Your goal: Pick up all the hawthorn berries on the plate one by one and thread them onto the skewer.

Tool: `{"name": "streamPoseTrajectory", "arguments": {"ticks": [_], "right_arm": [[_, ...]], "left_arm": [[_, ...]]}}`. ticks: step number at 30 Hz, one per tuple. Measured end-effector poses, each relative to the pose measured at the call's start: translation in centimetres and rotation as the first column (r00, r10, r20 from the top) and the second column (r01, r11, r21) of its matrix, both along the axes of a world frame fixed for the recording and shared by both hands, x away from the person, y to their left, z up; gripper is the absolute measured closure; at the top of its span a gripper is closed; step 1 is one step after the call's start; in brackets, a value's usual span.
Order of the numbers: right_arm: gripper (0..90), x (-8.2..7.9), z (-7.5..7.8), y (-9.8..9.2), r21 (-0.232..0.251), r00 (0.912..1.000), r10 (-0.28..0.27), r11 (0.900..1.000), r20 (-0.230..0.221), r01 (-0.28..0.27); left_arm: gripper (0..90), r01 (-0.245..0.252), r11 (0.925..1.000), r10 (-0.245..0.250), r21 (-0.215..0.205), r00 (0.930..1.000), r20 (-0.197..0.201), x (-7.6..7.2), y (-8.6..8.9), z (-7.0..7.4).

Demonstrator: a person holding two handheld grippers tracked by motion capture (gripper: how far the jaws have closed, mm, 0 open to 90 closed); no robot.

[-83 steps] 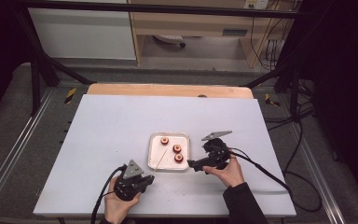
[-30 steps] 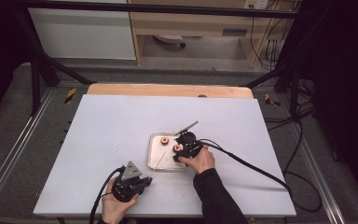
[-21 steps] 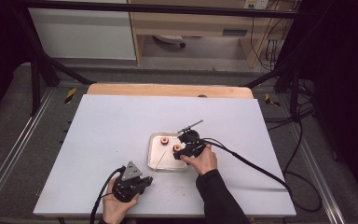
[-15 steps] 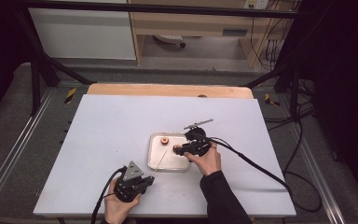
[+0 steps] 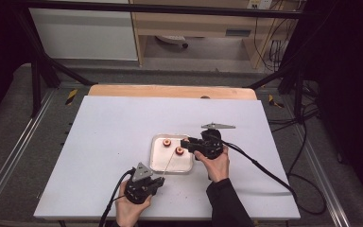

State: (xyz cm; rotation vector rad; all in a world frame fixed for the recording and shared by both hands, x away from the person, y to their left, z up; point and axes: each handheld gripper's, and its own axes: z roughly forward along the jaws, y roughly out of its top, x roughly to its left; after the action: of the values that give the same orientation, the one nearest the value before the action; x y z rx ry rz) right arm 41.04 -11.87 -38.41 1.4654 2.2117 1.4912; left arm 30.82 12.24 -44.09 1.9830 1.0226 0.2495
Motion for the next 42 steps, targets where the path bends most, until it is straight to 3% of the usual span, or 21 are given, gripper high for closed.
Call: {"name": "streamPoseTrajectory", "arguments": {"ticks": [2,6,8,11,13,14,15,25,32,42], "right_arm": [[59.6,-0.1,0.0,-0.2,0.066,0.9995,-0.021,0.998,0.024,0.019],[59.7,-0.2,0.0,-0.4,0.118,0.998,-0.046,0.992,0.044,0.041],[59.7,-0.3,0.0,-0.6,0.168,0.9969,-0.062,0.984,0.049,0.053],[59.7,-0.5,0.1,-0.7,0.202,0.9958,-0.073,0.977,0.055,0.061],[59.7,-0.6,0.1,-0.7,0.222,0.9958,-0.077,0.973,0.049,0.065],[59.7,-0.7,0.2,-0.7,0.259,0.9955,-0.087,0.963,0.039,0.074],[59.6,-0.7,0.2,-0.8,0.266,0.9953,-0.088,0.961,0.04,0.075],[59.7,-1.1,0.4,-0.9,0.31,0.9917,-0.109,0.947,0.067,0.083],[59.7,-1.3,0.2,-0.8,0.311,0.9896,-0.1,0.948,0.104,0.063],[59.7,-1.5,0.2,-0.7,0.308,0.9904,-0.089,0.95,0.106,0.052]], "left_arm": [[88.2,-0.004,0.9998,0.004,-0.019,1.0,0.002,0.0,-0.3,0.1],[88.1,-0.022,0.9981,0.023,-0.057,0.9997,0.003,-0.1,-1.0,0.1],[88.1,-0.024,0.9971,0.024,-0.072,0.9997,-0.001,0.0,-1.3,0.0],[88.1,-0.032,0.9928,0.03,-0.115,0.9994,-0.018,0.0,-2.1,-0.2],[88.1,-0.032,0.9923,0.03,-0.12,0.9994,-0.019,0.0,-2.2,-0.2],[88.1,-0.039,0.9901,0.038,-0.135,0.9992,-0.014,0.0,-2.6,-0.3],[88.1,-0.039,0.9901,0.038,-0.135,0.9992,-0.014,0.0,-2.6,-0.3],[88.1,-0.054,0.9782,0.047,-0.2,0.9981,-0.039,0.3,-3.5,-0.4],[88.1,-0.065,0.9735,0.054,-0.219,0.997,-0.055,0.5,-3.5,-0.3],[88.1,-0.074,0.9703,0.061,-0.23,0.996,-0.065,0.5,-3.4,-0.2]]}}
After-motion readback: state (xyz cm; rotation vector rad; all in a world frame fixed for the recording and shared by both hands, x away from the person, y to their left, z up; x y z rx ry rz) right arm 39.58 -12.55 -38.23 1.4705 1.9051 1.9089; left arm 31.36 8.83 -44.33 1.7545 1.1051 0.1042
